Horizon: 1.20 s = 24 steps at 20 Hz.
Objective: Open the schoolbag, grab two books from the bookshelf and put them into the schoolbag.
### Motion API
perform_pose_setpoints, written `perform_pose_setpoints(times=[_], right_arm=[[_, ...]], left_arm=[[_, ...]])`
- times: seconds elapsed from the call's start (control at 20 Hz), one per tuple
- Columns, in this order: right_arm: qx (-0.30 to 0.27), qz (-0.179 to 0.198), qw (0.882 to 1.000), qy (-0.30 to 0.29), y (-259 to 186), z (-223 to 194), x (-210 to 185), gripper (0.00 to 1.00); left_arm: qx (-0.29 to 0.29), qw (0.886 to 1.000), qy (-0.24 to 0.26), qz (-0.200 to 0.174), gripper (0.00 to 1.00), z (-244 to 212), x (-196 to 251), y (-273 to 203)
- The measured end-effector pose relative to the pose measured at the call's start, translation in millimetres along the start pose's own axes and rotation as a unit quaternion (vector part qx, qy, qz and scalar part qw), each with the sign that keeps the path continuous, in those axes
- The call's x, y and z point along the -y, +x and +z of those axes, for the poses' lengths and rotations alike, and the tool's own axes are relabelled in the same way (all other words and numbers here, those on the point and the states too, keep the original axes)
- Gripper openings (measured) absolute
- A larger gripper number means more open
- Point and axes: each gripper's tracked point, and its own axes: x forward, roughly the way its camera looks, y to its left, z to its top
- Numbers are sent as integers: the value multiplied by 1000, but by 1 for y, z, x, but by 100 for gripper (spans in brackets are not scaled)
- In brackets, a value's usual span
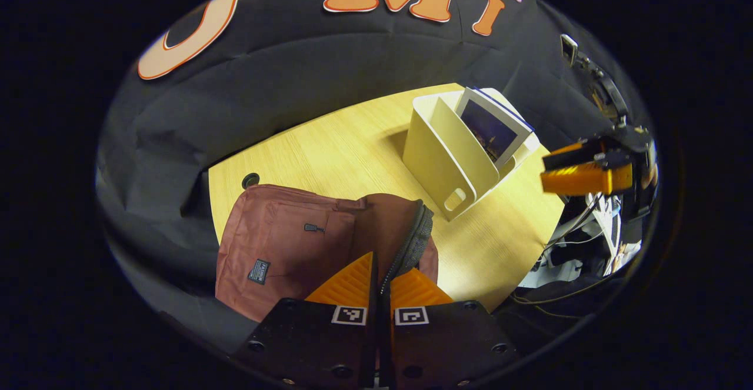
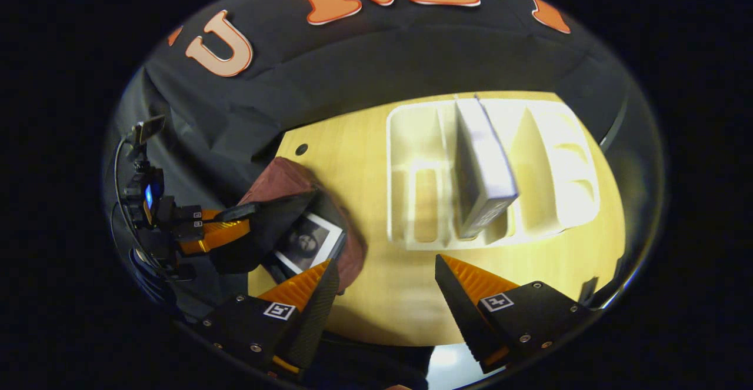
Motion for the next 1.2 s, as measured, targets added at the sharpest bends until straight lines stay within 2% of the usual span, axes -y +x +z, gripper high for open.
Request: perform_pose_setpoints(times=[0.15,0.25,0.4,0.5,0.75,1.05,1.2], right_arm=[[0,-34,999,-17,-15,23,31,98],[-6,-39,999,-26,-19,36,42,98],[-26,-15,999,-14,-20,52,44,98],[-37,-15,999,-17,-14,64,51,98],[-80,0,997,-8,26,84,61,98],[-131,-4,991,-12,86,88,74,97],[-148,-21,988,-26,107,88,82,96]], left_arm=[[-2,1000,-8,8,4,-1,-2,3],[-5,1000,-16,10,4,-3,-1,5],[-9,999,-31,15,3,-3,0,12],[-12,999,-40,21,3,-3,0,15],[-21,997,-66,36,4,-6,1,20],[-33,994,-93,53,4,-9,1,22],[-41,992,-102,56,4,-10,4,25]])
